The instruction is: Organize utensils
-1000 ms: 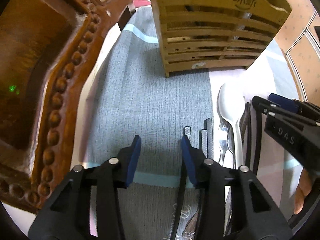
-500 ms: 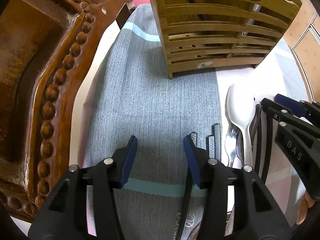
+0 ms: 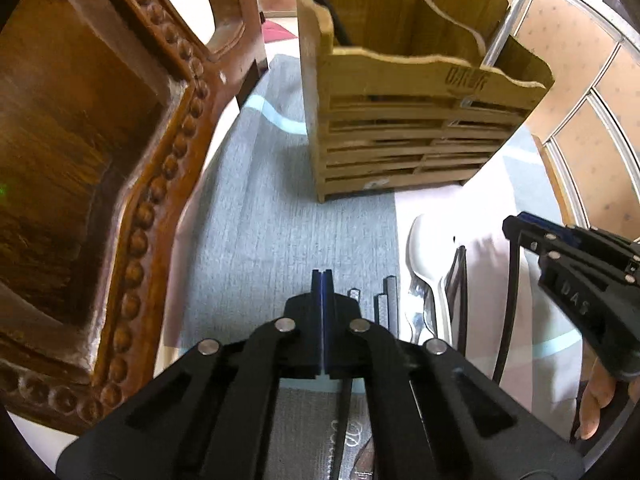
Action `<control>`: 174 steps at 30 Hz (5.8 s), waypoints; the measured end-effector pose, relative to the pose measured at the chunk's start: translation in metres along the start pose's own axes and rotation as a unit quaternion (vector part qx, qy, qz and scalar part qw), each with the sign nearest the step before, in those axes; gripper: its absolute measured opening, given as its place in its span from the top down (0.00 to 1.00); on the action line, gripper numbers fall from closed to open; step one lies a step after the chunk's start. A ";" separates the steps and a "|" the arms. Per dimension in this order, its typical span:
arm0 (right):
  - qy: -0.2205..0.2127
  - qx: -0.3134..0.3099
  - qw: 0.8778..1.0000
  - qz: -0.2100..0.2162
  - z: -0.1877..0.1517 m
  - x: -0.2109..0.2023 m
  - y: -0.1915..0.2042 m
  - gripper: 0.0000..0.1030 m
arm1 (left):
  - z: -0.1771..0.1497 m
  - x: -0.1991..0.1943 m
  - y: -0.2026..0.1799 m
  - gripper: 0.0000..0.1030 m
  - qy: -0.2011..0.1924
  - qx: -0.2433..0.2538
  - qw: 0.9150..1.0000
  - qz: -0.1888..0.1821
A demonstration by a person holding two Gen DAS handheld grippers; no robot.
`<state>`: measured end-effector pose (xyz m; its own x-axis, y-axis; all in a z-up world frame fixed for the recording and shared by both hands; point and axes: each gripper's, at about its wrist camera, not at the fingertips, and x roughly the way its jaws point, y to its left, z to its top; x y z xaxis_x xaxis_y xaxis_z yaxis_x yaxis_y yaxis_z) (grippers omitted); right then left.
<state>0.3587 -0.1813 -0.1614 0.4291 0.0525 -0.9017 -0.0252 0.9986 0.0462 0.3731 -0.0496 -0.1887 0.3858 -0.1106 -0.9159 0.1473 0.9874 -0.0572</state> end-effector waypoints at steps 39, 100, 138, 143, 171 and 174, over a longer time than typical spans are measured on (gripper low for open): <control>-0.057 0.010 0.998 0.036 -0.004 -0.056 -0.021 0.89 | -0.006 -0.069 0.024 0.93 -0.069 -0.042 0.997 -0.009; -0.292 0.010 0.956 0.035 0.091 -0.201 -0.018 0.93 | 0.087 -0.221 0.017 0.93 -0.298 -0.078 0.951 0.025; 0.007 0.004 0.999 -0.034 -0.023 -0.005 -0.012 0.54 | -0.019 -0.014 -0.012 0.48 -0.013 0.047 0.999 0.000; 0.012 0.010 0.999 -0.031 -0.017 0.002 -0.013 0.54 | -0.008 0.003 -0.018 0.65 0.008 0.054 0.998 -0.008; 0.057 -0.018 0.998 0.018 -0.005 0.033 0.024 0.74 | 0.021 0.008 -0.003 0.79 0.039 0.010 0.999 -0.028; 0.063 -0.005 0.997 0.043 -0.003 0.033 0.022 0.74 | 0.019 0.014 -0.007 0.81 0.042 0.003 0.999 -0.022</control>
<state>0.3693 -0.1575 -0.1917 0.3083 0.1360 -0.9415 -0.0651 0.9904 0.1218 0.3953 -0.0599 -0.1938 0.3005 -0.1441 -0.9428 0.1688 0.9810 -0.0961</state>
